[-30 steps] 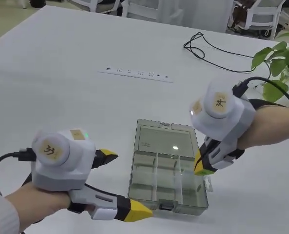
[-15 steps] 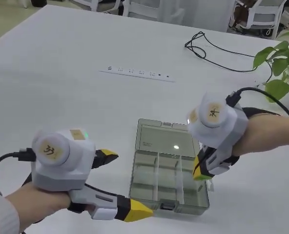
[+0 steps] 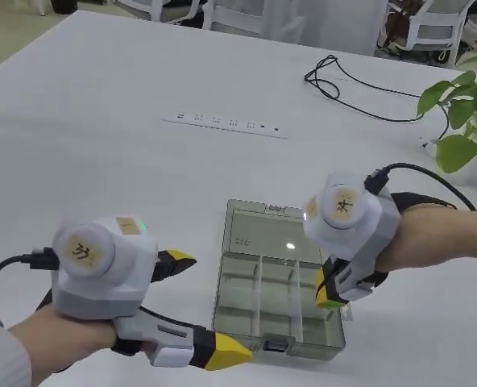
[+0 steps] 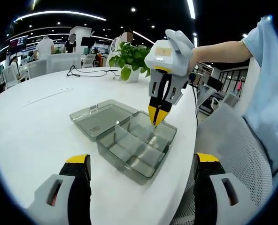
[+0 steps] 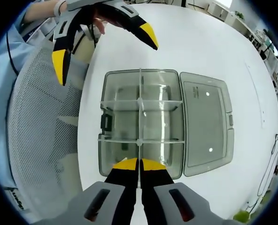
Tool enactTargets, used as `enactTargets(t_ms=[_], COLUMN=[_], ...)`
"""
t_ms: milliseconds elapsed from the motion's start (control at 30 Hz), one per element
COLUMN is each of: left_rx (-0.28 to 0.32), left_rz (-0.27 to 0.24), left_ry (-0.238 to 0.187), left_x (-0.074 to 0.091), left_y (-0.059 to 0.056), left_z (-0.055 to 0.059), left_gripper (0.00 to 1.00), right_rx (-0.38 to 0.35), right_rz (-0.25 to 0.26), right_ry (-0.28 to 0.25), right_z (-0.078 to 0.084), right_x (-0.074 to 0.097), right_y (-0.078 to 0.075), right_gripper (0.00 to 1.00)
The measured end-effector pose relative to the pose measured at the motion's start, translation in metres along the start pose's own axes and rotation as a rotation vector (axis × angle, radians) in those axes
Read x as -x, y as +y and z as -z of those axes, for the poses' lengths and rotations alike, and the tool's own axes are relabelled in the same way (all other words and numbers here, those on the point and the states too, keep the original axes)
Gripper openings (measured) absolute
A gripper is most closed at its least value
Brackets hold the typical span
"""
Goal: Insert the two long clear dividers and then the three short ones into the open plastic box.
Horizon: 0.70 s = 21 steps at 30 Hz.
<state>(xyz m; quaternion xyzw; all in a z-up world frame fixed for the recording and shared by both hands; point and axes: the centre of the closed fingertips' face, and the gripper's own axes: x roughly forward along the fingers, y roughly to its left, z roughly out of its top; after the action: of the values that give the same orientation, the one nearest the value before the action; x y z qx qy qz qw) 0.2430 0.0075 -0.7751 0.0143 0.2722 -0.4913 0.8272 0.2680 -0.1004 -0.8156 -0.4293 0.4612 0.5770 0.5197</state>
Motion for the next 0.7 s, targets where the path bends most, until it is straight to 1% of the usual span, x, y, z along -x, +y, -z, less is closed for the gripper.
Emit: enactTargets(t_ms=[167, 433, 533, 567, 667, 700], left_rx=[0.001, -0.002, -0.002, -0.003, -0.004, -0.003], left_rz=[0.001, 0.002, 0.0, 0.0, -0.001, -0.001], left_ry=[-0.001, 0.0, -0.001, 0.0, -0.001, 0.0], left_x=[-0.0014, -0.001, -0.0006, -0.0005, -0.0001, 0.0001], left_y=[-0.0003, -0.001, -0.0011, -0.0013, -0.0016, -0.0018], left_z=[-0.0005, -0.0014, -0.0018, -0.0018, -0.0023, -0.0024], left_gripper=[0.92, 0.92, 0.92, 0.92, 0.92, 0.92], right_rx=[0.004, 0.008, 0.016, 0.036, 0.038, 0.056], right_rz=[0.006, 0.007, 0.005, 0.009, 0.032, 0.052], right_ry=[0.001, -0.015, -0.042, -0.06, -0.117, -0.156], right_z=[0.0, 0.0005, 0.0008, 0.0005, -0.0034, -0.0081], right_x=[-0.0008, -0.0005, -0.0002, 0.0, 0.004, 0.0065], right_y=[0.0003, 0.001, 0.001, 0.001, -0.0005, -0.0029], right_gripper=[0.01, 0.02, 0.03, 0.03, 0.2, 0.26])
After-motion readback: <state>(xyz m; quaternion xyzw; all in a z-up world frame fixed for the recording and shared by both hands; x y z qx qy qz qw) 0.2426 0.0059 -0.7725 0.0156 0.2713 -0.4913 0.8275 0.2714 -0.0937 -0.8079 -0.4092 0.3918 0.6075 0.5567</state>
